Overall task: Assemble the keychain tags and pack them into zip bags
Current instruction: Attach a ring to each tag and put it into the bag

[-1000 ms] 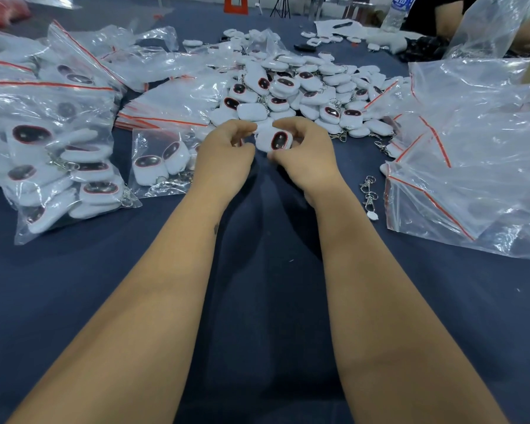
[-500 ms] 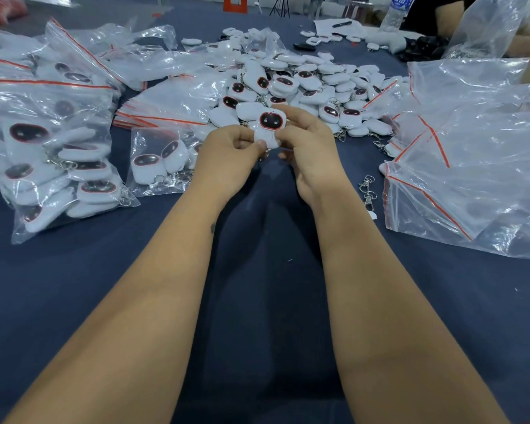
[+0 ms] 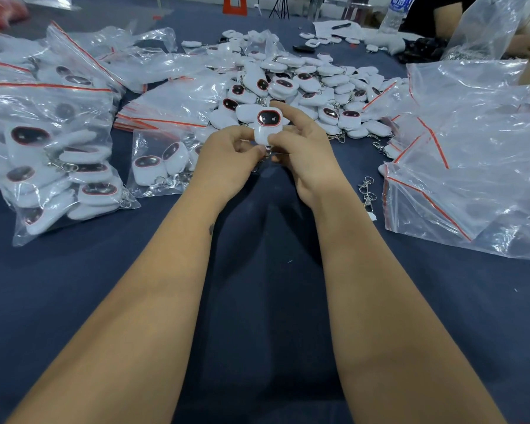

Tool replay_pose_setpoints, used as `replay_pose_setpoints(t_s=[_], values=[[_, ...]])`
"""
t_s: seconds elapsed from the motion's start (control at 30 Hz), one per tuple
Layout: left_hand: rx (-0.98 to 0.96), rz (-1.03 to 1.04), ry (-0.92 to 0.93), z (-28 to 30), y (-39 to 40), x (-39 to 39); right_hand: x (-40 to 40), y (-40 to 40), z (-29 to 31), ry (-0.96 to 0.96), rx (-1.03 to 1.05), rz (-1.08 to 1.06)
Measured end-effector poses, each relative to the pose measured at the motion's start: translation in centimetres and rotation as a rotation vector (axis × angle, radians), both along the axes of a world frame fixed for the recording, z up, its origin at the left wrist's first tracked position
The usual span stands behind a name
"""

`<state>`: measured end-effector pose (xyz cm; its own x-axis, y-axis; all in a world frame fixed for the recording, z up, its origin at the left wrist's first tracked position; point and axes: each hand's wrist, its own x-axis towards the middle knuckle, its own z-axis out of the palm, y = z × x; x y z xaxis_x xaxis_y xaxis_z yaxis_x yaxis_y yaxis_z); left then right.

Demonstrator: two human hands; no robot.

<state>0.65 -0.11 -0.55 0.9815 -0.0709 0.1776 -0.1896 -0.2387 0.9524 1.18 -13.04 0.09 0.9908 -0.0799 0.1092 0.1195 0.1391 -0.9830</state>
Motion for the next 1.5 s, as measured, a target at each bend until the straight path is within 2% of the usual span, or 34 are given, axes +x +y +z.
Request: replay_pose_setpoints(t_s=[0.13, 0.33, 0.53, 0.8, 1.33, 1.5], values=[[-0.045, 0.035, 0.027, 0.0, -0.07, 0.09, 0.06, 0.14, -0.17, 0.0, -0.011, -0.018], [-0.095, -0.018, 0.033, 0.22, -0.2, -0.27, 0.14, 0.15, -0.26, 0.001, 0.011, -0.036], [-0.116, 0.02, 0.024, -0.06, -0.15, 0.12, -0.22, 0.29, -0.24, 0.032, -0.12, 0.001], [-0.143, 0.016, 0.003, -0.41, -0.18, 0.43, -0.74, 0.46, 0.22, 0.01, -0.15, 0.032], [-0.087, 0.025, -0.002, -0.17, -0.07, 0.35, -0.45, 0.64, 0.45, 0.086, -0.173, -0.019], [-0.072, 0.017, -0.009, -0.12, -0.14, 0.23, -0.5, 0.69, 0.27, 0.044, -0.17, -0.031]])
